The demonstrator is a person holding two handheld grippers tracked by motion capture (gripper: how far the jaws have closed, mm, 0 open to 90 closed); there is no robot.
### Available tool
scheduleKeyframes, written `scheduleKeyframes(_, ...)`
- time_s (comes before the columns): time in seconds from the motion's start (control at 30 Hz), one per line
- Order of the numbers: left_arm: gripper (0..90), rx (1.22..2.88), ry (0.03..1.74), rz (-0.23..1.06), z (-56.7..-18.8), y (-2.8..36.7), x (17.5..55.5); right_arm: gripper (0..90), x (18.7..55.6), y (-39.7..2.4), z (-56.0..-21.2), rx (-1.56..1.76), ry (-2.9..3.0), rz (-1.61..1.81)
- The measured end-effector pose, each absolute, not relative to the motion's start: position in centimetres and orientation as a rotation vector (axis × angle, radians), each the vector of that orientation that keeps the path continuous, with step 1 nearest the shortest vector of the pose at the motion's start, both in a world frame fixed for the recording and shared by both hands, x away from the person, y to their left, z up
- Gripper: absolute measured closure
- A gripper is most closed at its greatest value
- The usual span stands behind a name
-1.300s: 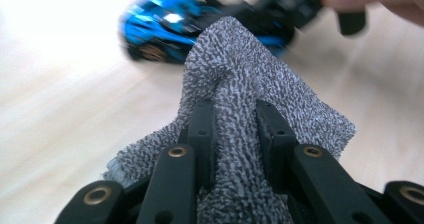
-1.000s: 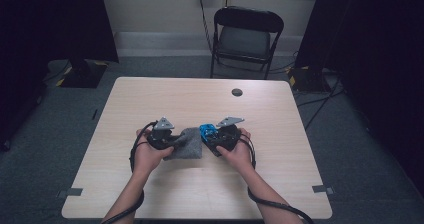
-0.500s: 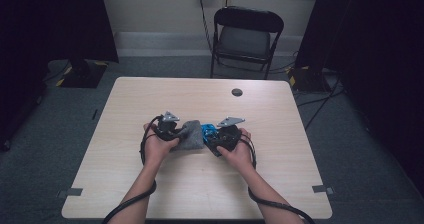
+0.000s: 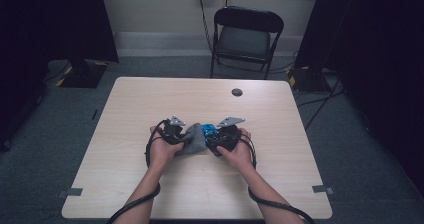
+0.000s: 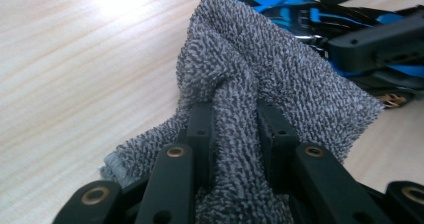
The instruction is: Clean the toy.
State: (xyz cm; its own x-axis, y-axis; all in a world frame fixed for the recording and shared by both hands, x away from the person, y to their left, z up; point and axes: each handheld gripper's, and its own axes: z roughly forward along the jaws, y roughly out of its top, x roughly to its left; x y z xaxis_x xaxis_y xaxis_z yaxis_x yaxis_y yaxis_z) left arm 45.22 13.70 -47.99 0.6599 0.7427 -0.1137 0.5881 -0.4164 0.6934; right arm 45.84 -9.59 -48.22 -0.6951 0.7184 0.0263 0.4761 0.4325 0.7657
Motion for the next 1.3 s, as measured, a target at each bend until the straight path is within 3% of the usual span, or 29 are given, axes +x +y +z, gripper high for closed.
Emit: scheduleKeyframes(1.3,72.1,2.241,0.762,0.134,-48.1,10.0,38.3,41.8,45.9,-9.4,-48.1,1.031,2.388,1.116)
